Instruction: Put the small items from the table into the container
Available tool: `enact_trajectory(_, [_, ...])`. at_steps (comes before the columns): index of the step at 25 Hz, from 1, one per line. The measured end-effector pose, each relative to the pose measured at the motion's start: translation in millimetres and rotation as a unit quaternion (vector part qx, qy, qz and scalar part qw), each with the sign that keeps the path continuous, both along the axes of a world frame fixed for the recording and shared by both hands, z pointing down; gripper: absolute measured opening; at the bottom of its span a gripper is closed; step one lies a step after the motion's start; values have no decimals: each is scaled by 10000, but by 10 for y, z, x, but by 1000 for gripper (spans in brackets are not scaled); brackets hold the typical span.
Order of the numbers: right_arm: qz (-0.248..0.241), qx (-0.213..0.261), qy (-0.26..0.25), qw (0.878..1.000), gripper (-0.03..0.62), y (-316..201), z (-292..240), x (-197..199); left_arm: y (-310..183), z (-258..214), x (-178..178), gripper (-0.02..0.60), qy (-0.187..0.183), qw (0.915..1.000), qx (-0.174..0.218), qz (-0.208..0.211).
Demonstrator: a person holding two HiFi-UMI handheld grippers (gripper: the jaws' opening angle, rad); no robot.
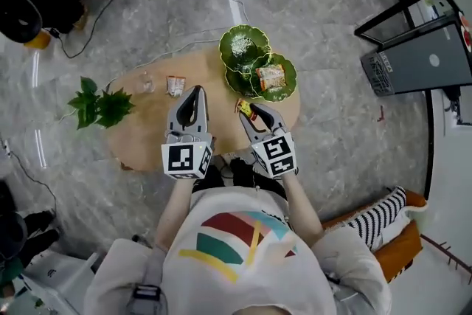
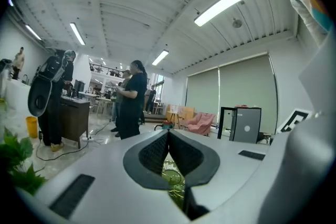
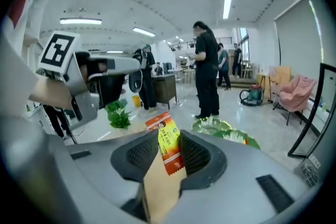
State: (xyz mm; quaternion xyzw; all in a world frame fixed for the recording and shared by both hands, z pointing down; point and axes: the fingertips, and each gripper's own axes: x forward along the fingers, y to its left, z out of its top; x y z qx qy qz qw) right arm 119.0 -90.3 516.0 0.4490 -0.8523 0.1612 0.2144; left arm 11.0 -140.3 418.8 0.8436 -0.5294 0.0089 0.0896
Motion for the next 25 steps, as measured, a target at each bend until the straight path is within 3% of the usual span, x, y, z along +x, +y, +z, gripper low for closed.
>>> enact_trajectory(5, [-82,797,-143,9967,135,-40,-676,-304,-52,-369,-61,8,75,9990,433,-82])
enact_trajectory(12, [11,1024,-366,9941,135,-107,-959,-301,-110,-595,-145,8,165,9973,680,-241])
enact_trajectory(18, [177,956,-6,9953,135,-491,-765,-217,-129,-446,-184,8,73,9984,487,-288])
enact_trajectory(25, [553,344,67,9979,137,-1720,-230,-9,-337,-336,-350,8,-54,9979,343,-545])
